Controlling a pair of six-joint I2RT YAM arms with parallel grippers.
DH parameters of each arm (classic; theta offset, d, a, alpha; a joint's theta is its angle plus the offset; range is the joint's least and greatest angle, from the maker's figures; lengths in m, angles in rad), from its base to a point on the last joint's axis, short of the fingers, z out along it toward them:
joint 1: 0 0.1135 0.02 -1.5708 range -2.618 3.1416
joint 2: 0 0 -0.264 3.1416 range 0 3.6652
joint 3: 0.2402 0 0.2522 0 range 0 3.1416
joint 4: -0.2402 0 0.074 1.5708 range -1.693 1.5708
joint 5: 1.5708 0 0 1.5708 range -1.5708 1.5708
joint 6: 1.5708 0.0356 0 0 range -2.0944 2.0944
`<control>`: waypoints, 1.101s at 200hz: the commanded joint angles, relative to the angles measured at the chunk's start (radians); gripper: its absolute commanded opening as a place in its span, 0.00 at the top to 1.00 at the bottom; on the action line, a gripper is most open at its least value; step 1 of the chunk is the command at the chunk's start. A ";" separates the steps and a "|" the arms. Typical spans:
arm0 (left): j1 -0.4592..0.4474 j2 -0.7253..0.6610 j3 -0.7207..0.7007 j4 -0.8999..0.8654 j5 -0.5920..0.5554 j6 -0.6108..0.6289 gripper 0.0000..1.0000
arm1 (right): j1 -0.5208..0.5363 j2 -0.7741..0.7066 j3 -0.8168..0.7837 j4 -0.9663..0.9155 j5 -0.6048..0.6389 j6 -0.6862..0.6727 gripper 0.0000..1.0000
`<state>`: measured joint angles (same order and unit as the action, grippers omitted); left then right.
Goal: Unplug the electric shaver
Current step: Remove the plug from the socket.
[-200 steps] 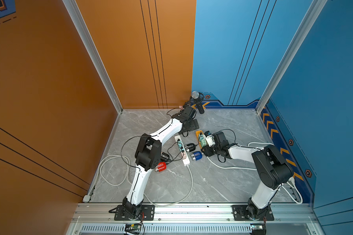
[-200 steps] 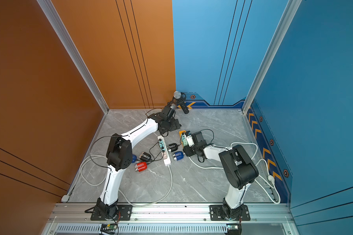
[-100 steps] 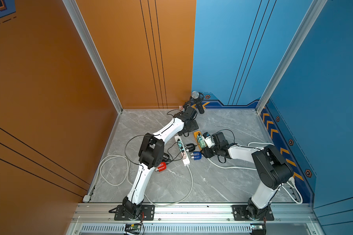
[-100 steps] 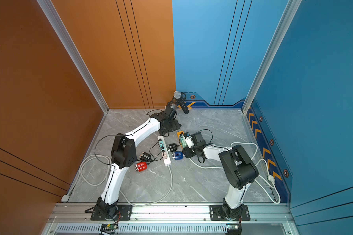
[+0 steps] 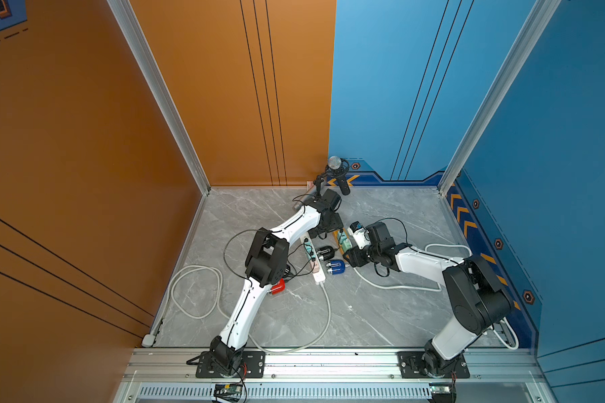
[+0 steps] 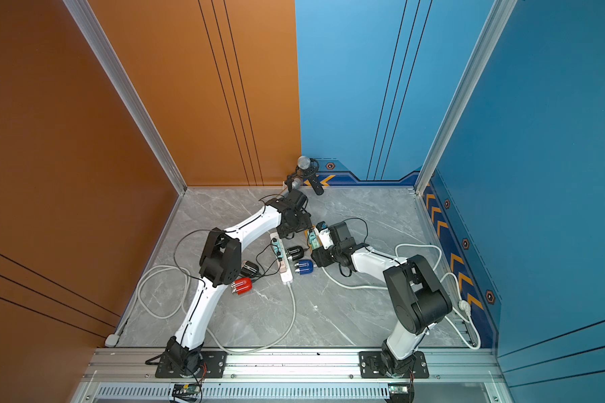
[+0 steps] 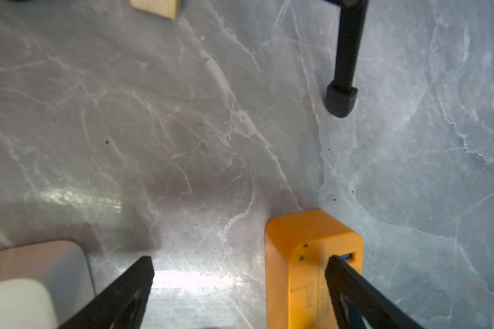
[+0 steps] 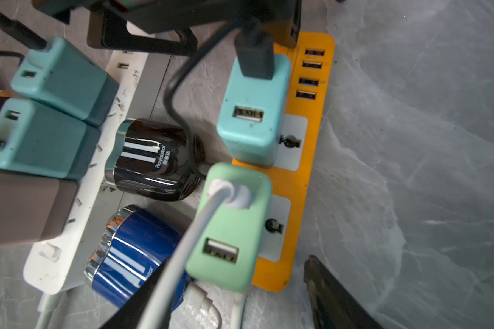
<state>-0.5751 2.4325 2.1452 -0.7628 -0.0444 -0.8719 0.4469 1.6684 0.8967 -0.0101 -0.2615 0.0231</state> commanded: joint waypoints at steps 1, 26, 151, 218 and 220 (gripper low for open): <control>0.002 0.023 0.019 -0.024 0.021 0.016 0.04 | 0.004 -0.045 0.005 -0.008 0.019 0.038 0.27; 0.009 0.019 0.006 -0.025 0.029 0.014 0.06 | 0.004 -0.067 0.004 -0.003 0.050 0.059 0.28; 0.030 0.012 -0.042 -0.024 0.056 0.022 0.13 | 0.062 -0.008 0.070 -0.007 0.183 0.169 0.36; 0.035 0.017 -0.045 -0.024 0.071 0.027 0.22 | 0.073 0.017 0.084 -0.012 0.246 0.211 0.45; 0.036 0.017 -0.045 -0.025 0.072 0.027 0.22 | 0.073 0.017 0.083 -0.011 0.246 0.211 0.46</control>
<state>-0.5499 2.4325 2.1273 -0.7403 0.0265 -0.8612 0.5148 1.6684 0.9497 -0.0086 -0.0547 0.2039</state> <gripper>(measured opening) 0.783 0.558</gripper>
